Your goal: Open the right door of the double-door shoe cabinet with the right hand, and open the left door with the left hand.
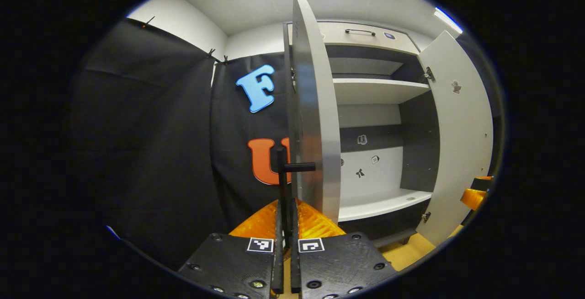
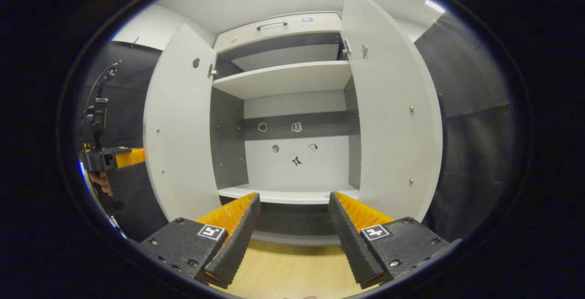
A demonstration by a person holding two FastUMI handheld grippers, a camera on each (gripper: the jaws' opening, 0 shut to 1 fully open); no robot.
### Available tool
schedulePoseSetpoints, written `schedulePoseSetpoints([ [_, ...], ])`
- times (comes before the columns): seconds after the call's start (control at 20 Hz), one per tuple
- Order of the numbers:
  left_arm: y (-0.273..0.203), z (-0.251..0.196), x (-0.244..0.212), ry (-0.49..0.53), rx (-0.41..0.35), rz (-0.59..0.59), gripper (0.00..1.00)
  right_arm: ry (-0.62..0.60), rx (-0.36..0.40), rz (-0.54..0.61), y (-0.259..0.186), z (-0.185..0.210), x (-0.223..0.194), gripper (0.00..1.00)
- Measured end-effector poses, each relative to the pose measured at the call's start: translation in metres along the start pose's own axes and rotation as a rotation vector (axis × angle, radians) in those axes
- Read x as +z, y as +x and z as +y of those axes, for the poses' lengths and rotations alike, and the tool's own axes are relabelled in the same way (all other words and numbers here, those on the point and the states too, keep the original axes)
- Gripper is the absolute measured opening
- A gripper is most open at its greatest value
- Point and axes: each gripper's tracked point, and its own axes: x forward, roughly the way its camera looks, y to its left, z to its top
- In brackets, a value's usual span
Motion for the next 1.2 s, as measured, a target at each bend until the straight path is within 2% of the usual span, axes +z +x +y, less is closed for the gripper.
schedulePoseSetpoints([
  [0.05,0.002,0.012,-0.002,-0.013,-0.005,-0.002,0.03,-0.001,-0.003,-0.001,0.001,0.000,0.000,0.93],
  [0.15,0.005,0.015,-0.004,-0.064,-0.077,-0.006,0.01,-0.002,-0.007,0.000,0.003,-0.001,0.001,0.94],
  [0.25,0.005,0.021,-0.005,-0.040,-0.117,-0.014,0.03,-0.003,-0.015,-0.002,0.004,-0.002,0.003,0.94],
  [0.3,0.006,0.021,-0.003,-0.016,-0.127,-0.021,0.07,-0.004,-0.016,-0.002,0.004,-0.001,0.003,0.94],
  [0.45,-0.001,0.023,-0.013,0.058,-0.115,0.001,0.07,-0.007,-0.023,-0.002,0.006,0.001,0.004,0.94],
  [0.65,-0.056,0.015,-0.036,0.059,-0.115,0.067,0.05,-0.017,-0.052,0.012,0.007,-0.007,0.000,0.93],
  [0.8,-0.072,-0.034,-0.016,-0.015,-0.203,0.027,0.04,-0.007,-0.062,0.030,0.008,-0.015,-0.004,0.94],
  [1.0,-0.050,-0.122,0.007,-0.112,-0.310,-0.033,0.04,-0.017,-0.074,-0.005,-0.005,-0.021,0.010,0.94],
  [1.05,-0.042,-0.139,0.008,-0.123,-0.319,-0.037,0.10,-0.029,-0.084,-0.017,-0.011,-0.025,0.014,0.93],
  [1.1,-0.032,-0.154,0.004,-0.125,-0.323,-0.030,0.04,-0.042,-0.097,-0.028,-0.015,-0.029,0.017,0.94],
  [1.2,-0.015,-0.177,-0.005,-0.122,-0.324,0.006,0.05,-0.060,-0.121,-0.035,-0.023,-0.038,0.020,0.94],
])
